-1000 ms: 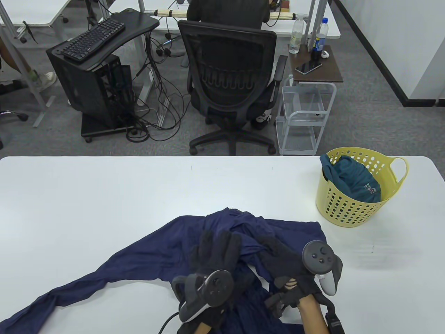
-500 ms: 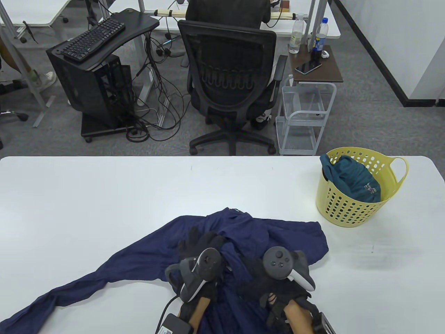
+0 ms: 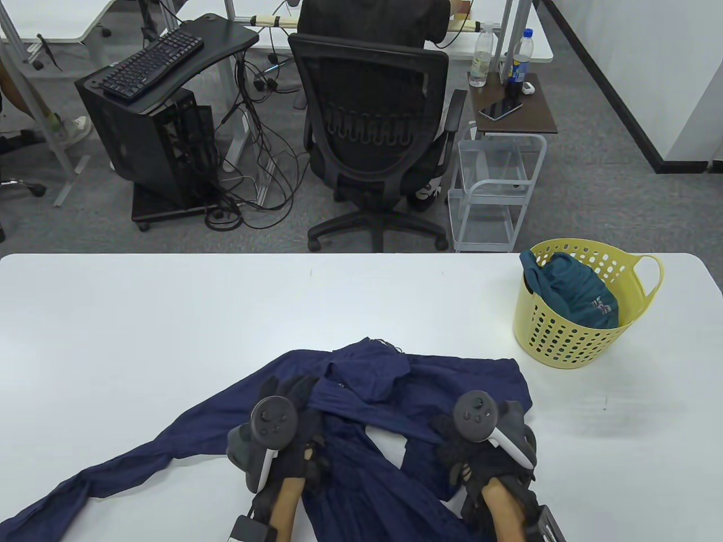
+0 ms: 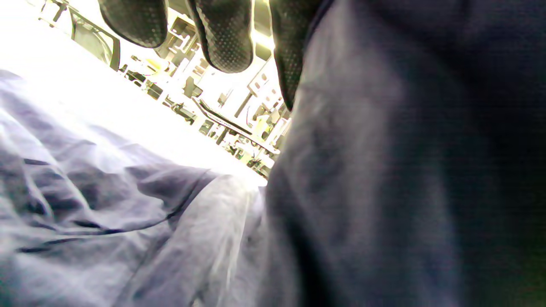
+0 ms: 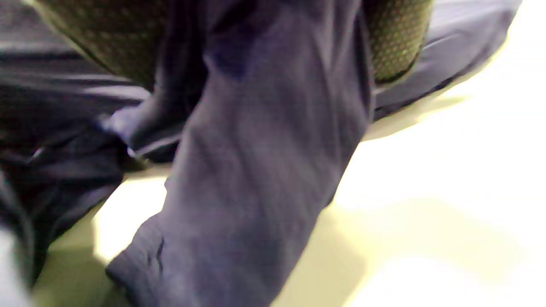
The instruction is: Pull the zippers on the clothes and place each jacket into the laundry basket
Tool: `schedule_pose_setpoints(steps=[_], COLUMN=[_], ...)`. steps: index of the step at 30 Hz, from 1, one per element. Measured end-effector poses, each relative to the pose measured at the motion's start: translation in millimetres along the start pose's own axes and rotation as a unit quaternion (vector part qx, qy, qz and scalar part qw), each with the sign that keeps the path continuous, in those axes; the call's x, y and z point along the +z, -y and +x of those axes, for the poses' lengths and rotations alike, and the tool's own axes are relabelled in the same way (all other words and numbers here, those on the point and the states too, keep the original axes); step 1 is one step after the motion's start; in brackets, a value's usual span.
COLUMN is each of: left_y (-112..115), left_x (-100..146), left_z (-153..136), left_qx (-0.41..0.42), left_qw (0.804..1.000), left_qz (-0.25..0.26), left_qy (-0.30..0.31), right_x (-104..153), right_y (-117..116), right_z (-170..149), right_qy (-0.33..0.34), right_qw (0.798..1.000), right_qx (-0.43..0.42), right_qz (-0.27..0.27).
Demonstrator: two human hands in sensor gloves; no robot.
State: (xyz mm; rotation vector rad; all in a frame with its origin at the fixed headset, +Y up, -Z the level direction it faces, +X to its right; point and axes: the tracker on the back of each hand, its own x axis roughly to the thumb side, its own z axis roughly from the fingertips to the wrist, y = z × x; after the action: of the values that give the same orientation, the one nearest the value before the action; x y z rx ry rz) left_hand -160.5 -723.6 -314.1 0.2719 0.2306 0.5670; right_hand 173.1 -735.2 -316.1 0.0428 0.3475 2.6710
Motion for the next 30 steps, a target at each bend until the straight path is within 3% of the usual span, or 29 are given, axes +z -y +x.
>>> schedule_pose_setpoints(steps=[7,11,13,15,17,20,25,27,30], left_y=[6.2,13.9,17.8,23.5,32.9,50.9,72.7,68.7,41.3], left_x=[7.3,19.4,26.4,31.4,36.6,50.6,76.2,75.2,54.7], left_z=[17.1,36.7,47.0,55.4,63.9,75.9,95.3,99.3,92.7], left_qx=[-0.023,-0.045,-0.056,-0.067,-0.085,-0.145,-0.202,-0.19,-0.099], left_qw=[0.999,0.996,0.993,0.986,0.968,0.927,0.865,0.854,0.864], left_qz=[-0.007,-0.014,-0.029,-0.072,-0.146,-0.266,-0.372,-0.393,-0.412], left_qy=[0.03,0.069,0.098,0.133,0.185,0.222,0.269,0.283,0.273], right_x=[22.1,40.2,45.4,46.6,44.8,38.7,22.7,13.0,9.4], right_y=[48.7,67.8,71.6,71.1,65.2,55.8,31.6,16.0,2.5], right_z=[-32.8,-37.9,-37.1,-36.7,-35.6,-27.1,-5.4,3.7,19.4], right_qy=[-0.077,-0.137,-0.157,-0.182,-0.187,-0.14,-0.032,0.011,0.022], right_qw=[0.988,0.96,0.952,0.955,0.971,0.985,0.997,0.999,0.997], right_qx=[-0.011,0.044,0.069,0.08,0.048,0.011,-0.012,-0.023,-0.012], right_qz=[-0.136,-0.239,-0.254,-0.222,-0.14,-0.099,-0.075,-0.046,-0.076])
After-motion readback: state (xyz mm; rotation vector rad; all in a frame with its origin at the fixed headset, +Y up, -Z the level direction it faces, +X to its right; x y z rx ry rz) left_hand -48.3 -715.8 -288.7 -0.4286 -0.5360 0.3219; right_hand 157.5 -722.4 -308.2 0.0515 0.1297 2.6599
